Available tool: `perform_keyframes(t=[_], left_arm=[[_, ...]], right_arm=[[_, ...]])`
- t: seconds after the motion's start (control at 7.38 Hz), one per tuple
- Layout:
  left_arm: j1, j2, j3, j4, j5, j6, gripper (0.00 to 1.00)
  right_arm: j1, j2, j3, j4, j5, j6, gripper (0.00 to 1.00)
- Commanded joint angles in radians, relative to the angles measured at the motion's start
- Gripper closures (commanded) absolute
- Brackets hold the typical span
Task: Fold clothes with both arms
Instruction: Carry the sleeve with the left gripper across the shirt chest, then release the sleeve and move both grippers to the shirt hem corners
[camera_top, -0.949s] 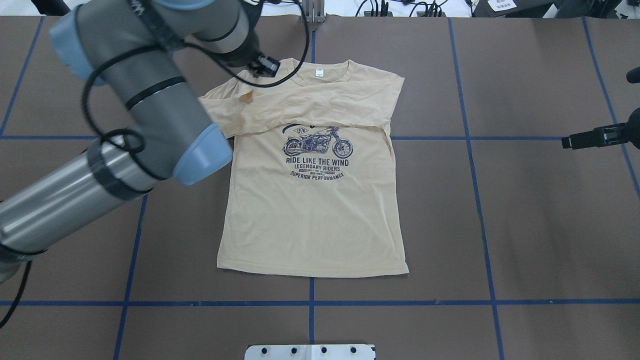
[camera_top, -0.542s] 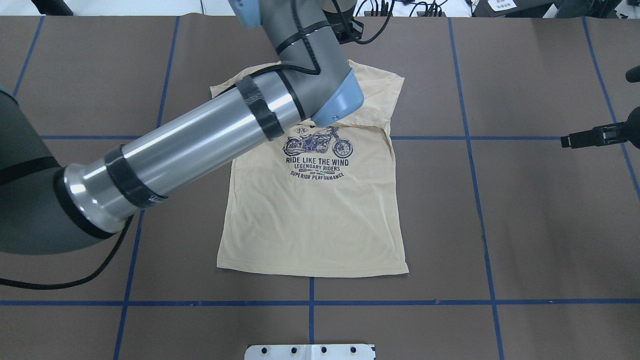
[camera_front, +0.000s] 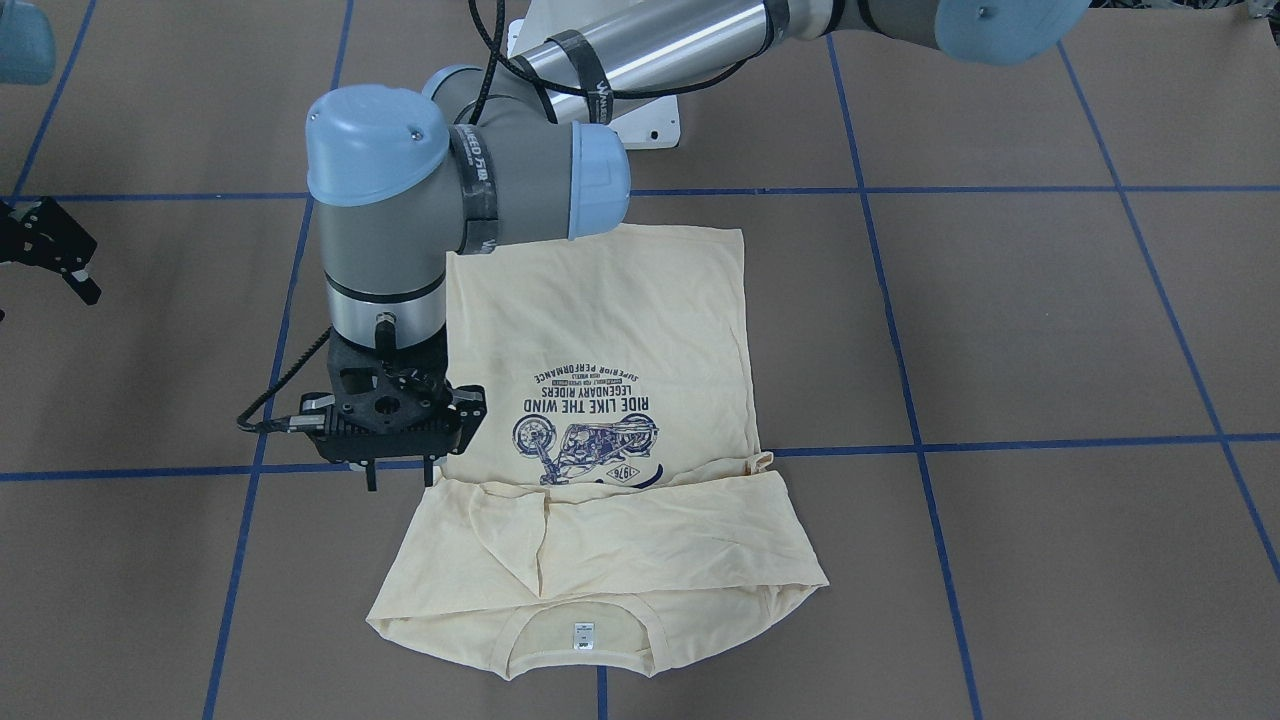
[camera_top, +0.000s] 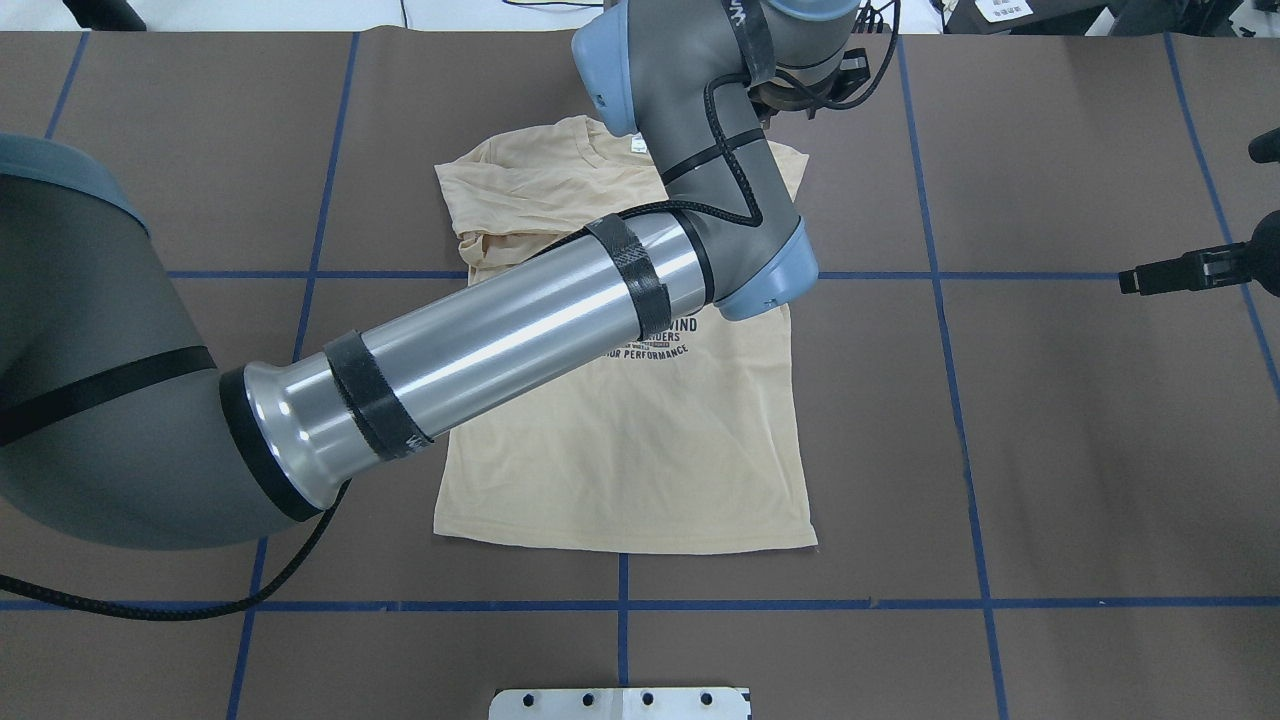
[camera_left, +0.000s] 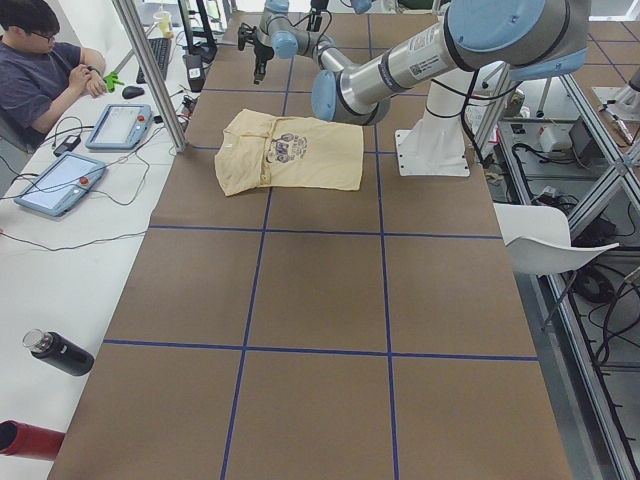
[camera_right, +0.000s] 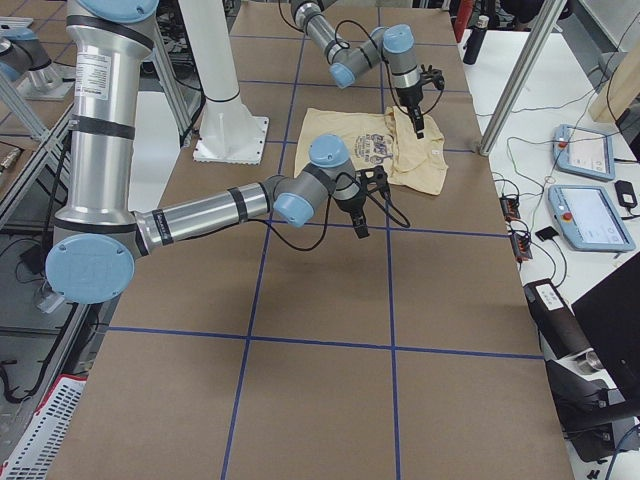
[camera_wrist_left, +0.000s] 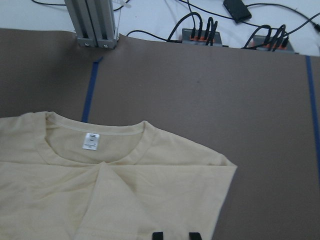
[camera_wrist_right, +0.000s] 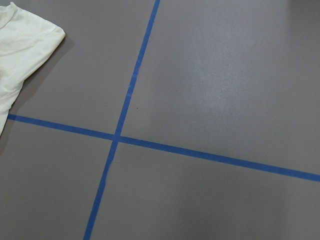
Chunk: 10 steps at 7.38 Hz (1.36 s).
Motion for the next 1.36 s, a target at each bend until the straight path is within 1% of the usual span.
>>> perform_keyframes(t=[0.0, 0.14, 0.27, 0.41, 0.68, 0.81, 0.95, 1.08, 1.22], left_arm=[[0.006, 0.004, -0.008, 0.028, -0.007, 0.129, 0.00], [0.006, 0.056, -0.101, 0.127, -0.028, 0.246, 0.00], [0.004, 0.211, -0.304, 0.166, -0.082, 0.317, 0.00], [0.004, 0.393, -0.506, 0.168, -0.090, 0.362, 0.00], [0.007, 0.733, -0.861, 0.167, -0.082, 0.466, 0.00], [0.009, 0.875, -1.001, 0.167, -0.082, 0.507, 0.00], [0.021, 1.014, -1.119, 0.161, -0.079, 0.500, 0.00], [0.058, 1.139, -1.216, 0.151, -0.068, 0.459, 0.00], [0.137, 1.221, -1.258, 0.091, 0.017, 0.298, 0.00]], right_arm=[[-0.002, 0.019, 0.005, -0.008, -0.001, 0.015, 0.00], [-0.009, 0.054, 0.008, -0.009, 0.001, 0.111, 0.00], [-0.061, 0.084, 0.012, -0.011, -0.015, 0.203, 0.00], [-0.113, 0.103, 0.023, -0.012, -0.056, 0.250, 0.00], [-0.234, 0.103, 0.070, -0.018, -0.158, 0.371, 0.00], [-0.329, 0.105, 0.124, -0.084, -0.247, 0.443, 0.00], [-0.447, 0.120, 0.199, -0.206, -0.360, 0.524, 0.00], [-0.560, 0.170, 0.212, -0.289, -0.462, 0.648, 0.00], [-0.692, 0.190, 0.210, -0.296, -0.587, 0.761, 0.00]])
